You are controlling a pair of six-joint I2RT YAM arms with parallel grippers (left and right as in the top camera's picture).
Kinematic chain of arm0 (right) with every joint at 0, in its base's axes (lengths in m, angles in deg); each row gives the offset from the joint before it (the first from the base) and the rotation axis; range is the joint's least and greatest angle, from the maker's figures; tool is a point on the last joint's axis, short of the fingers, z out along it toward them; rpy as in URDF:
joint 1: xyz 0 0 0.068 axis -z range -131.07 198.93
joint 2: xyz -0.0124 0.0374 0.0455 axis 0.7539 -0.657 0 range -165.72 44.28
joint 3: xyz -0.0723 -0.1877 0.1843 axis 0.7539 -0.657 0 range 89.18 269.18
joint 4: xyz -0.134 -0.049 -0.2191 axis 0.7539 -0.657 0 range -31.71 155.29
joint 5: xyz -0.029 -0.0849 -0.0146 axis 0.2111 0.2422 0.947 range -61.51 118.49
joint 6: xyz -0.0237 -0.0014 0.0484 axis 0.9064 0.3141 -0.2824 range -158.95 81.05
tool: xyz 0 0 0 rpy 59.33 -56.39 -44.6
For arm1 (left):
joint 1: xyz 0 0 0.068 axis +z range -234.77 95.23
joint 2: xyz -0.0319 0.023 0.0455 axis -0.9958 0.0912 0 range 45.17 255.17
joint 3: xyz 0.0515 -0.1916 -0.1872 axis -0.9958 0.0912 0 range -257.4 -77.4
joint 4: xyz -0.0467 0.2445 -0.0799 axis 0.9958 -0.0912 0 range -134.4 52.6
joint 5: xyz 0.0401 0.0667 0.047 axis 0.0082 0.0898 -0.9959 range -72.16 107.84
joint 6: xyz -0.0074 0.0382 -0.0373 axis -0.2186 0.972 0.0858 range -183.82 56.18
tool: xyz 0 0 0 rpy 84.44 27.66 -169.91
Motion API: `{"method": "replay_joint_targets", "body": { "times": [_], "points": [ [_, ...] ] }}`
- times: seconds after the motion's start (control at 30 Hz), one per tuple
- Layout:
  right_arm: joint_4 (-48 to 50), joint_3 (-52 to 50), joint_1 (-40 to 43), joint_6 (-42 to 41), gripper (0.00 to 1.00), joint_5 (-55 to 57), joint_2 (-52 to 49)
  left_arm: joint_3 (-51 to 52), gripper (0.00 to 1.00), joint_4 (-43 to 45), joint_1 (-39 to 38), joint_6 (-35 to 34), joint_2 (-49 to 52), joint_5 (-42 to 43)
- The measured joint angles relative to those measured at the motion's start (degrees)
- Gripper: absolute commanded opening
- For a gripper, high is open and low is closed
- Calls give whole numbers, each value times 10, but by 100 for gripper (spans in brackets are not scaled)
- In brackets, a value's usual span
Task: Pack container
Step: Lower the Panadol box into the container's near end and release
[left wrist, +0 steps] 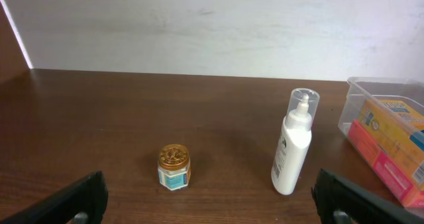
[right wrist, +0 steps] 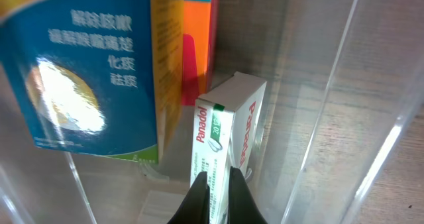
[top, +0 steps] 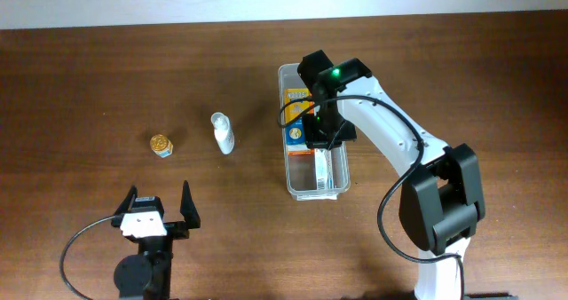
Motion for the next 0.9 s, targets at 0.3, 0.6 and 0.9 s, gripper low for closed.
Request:
{"method": "replay_joint_targets", "body": {
  "times": [0.3,0.6,0.9],
  "points": [
    [0,0,0,0,4,-7,0,0,99,0,0,0,0,0],
    [15,-23,0,0,4,-8,-2,0,99,0,0,0,0,0],
    [18,-28,0,0,4,-8,-8,0,99,0,0,0,0,0]
  ]
}}
